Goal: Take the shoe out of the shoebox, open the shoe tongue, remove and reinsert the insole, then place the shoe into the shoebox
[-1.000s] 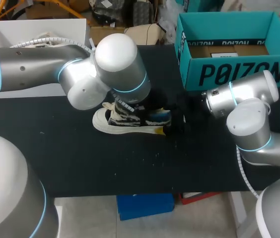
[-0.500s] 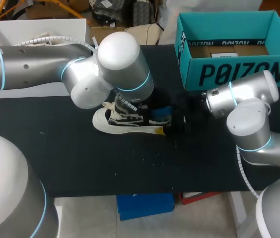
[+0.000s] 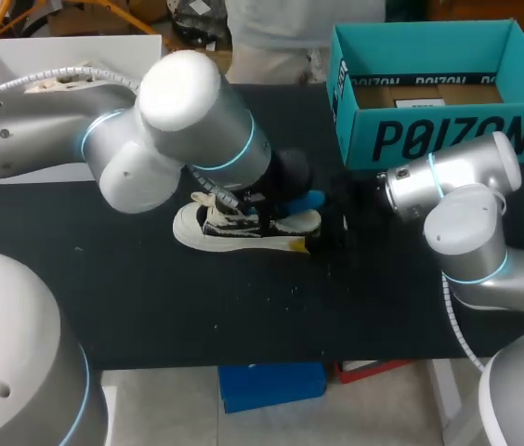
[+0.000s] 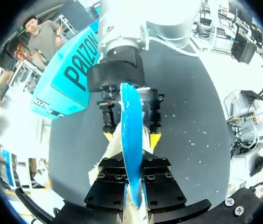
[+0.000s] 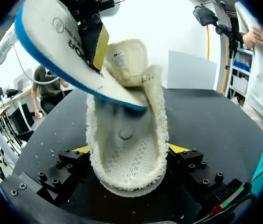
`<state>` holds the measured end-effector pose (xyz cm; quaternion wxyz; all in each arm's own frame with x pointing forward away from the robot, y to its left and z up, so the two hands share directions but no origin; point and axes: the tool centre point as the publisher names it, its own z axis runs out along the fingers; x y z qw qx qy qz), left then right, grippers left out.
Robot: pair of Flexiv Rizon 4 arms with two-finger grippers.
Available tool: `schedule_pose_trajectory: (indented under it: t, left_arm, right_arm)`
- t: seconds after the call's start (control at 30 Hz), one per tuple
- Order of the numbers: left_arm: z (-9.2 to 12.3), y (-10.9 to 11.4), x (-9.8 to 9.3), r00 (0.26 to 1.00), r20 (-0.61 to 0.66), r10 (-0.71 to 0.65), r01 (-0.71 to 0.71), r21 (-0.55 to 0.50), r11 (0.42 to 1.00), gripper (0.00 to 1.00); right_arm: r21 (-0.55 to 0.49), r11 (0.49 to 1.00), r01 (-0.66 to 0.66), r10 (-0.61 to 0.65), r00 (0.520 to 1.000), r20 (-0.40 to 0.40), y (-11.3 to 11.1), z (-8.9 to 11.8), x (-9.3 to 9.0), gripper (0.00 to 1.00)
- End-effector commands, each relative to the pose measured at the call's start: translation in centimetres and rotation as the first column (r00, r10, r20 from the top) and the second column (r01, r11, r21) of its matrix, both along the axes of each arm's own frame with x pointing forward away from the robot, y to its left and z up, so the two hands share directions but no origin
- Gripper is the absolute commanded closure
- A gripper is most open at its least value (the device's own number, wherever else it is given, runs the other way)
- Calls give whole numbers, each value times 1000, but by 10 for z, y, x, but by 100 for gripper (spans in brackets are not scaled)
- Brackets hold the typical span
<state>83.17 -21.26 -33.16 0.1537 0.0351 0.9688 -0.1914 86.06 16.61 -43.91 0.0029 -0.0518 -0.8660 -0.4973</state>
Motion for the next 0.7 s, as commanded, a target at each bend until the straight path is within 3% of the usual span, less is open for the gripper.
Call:
schedule_pose_trajectory:
  t: [0.03, 0.37, 0.7]
  left_arm:
    - [26, 9, -9, 999, -16, -33, 32, -77, 997, 100]
    - [87, -23, -12, 992, -23, -125, 112, -308, 945, 100]
    - [161, -53, -16, 974, -17, -228, 184, -532, 826, 100]
  right_arm:
    - [-1, 1000, 1, -1, 1000, -1, 1, -3, -1, 100]
    - [-1, 1000, 1, -1, 1000, -1, 1, -3, -1, 100]
    - [-1, 1000, 1, -1, 1000, -1, 1, -3, -1, 100]
